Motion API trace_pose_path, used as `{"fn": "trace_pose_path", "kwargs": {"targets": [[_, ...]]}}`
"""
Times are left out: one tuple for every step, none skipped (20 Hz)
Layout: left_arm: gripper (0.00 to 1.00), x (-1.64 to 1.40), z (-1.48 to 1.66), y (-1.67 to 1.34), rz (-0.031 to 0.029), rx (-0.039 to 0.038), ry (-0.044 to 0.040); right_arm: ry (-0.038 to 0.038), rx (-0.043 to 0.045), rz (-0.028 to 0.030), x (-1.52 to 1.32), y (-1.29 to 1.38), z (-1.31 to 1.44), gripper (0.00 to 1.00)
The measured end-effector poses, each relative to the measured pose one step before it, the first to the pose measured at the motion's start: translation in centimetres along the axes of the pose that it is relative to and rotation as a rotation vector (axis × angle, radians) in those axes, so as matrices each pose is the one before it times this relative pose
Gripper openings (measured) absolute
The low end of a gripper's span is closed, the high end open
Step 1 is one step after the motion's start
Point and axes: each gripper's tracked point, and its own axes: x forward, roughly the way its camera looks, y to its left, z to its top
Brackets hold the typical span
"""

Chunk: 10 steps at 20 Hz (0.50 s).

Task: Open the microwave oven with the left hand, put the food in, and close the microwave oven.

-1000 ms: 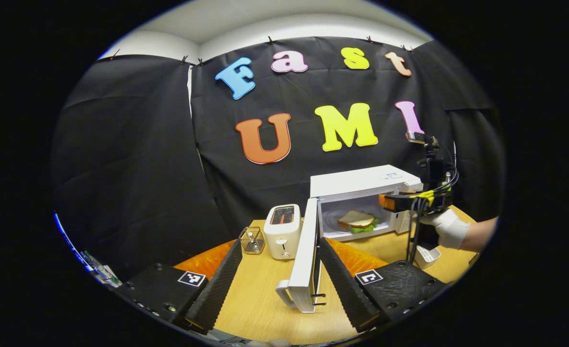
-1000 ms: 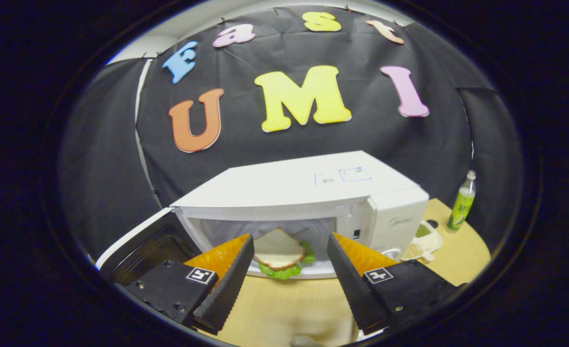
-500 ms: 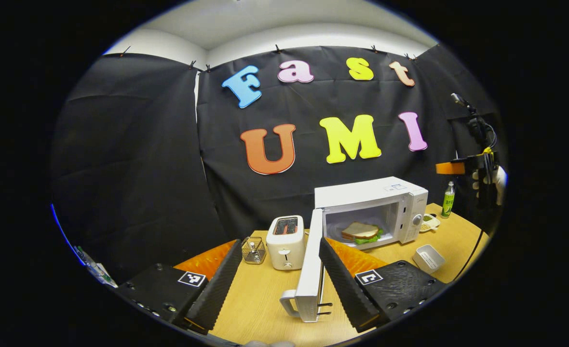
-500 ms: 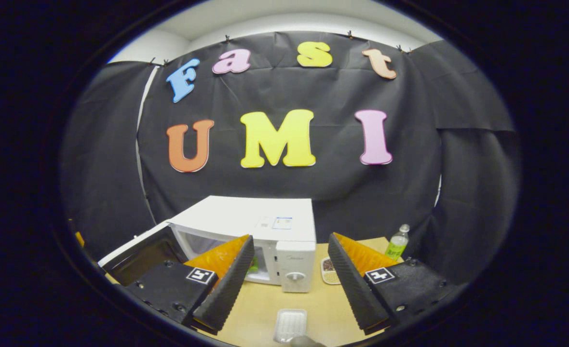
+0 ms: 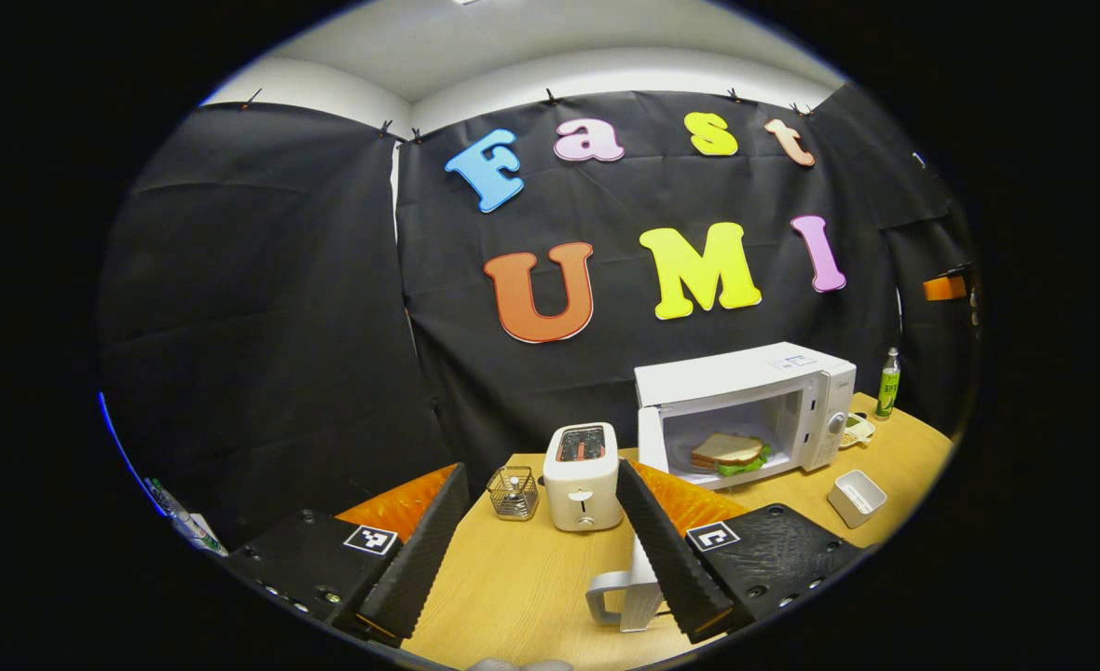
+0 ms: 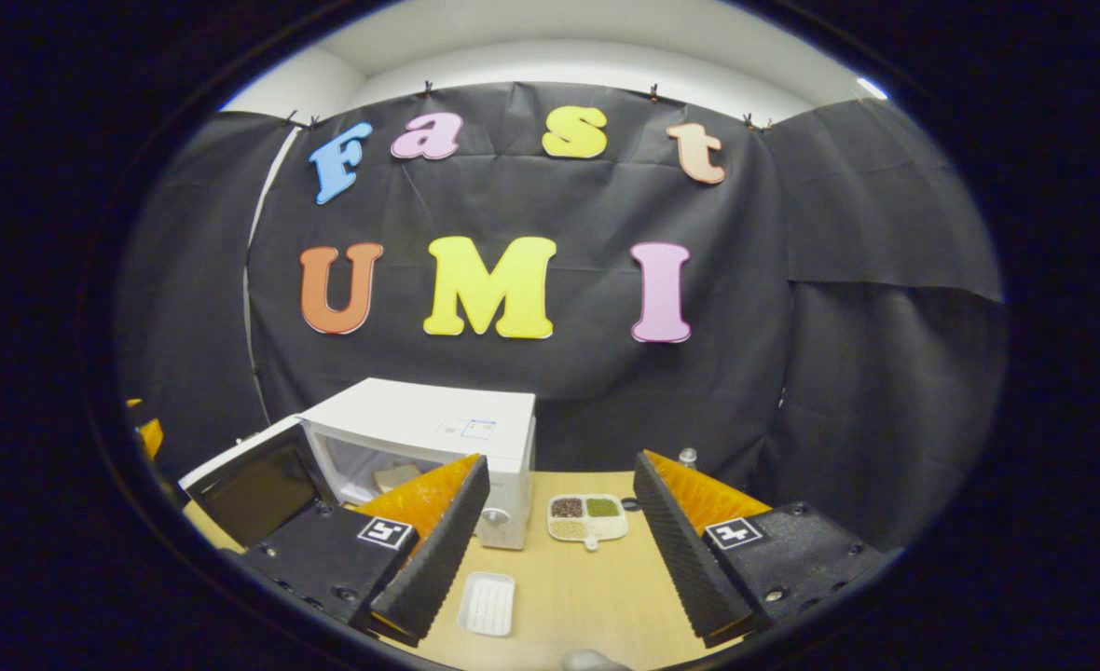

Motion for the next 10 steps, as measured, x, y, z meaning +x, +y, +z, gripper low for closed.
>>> {"fn": "trace_pose_path", "kwargs": {"targets": [[0.96,0.195,-0.105,0.063,0.0022,0.00039,-0.00016,0.00773,0.00374,-0.00034,-0.278,-0.012,-0.197,0.99],[0.96,0.2,0.064,-0.042,-0.00121,0.00239,-0.00014,0.0061,0.00815,-0.00286,0.007,0.027,-0.182,0.99],[0.96,0.111,-0.209,0.035,-0.00443,0.00196,0.00162,0.00117,0.00448,-0.00285,-0.072,-0.164,0.012,0.99],[0.95,0.215,-0.168,-0.172,-0.00575,-0.00062,0.0035,0.00168,0.00306,-0.00659,0.0,-0.309,0.022,0.99],[0.93,0.194,-0.488,-0.004,0.00399,0.00316,0.00888,0.00684,0.00392,0.00121,-0.039,0.009,-0.133,0.99],[0.78,0.407,-0.609,0.417,0.00976,-0.00062,0.01472,0.00858,0.00123,0.00155,-0.115,0.138,-0.279,0.99],[0.63,0.266,-0.723,-0.084,-0.0011,-0.00437,0.01812,0.00616,-0.00614,0.00006,-0.159,-0.048,-0.115,0.99],[0.46,0.497,-0.791,0.1,0.00677,-0.00265,0.01169,0.00062,-0.01177,-0.00799,-0.067,-0.299,0.007,0.99],[0.45,0.326,-0.827,-0.017,-0.00058,-0.00039,0.00884,0.00936,-0.01255,-0.00812,-0.043,-0.323,-0.123,0.99],[0.2,0.407,-1.037,0.263,0.00358,-0.00379,0.00976,0.00648,-0.00337,0.0022,-0.099,-0.001,-0.15,0.99]]}}
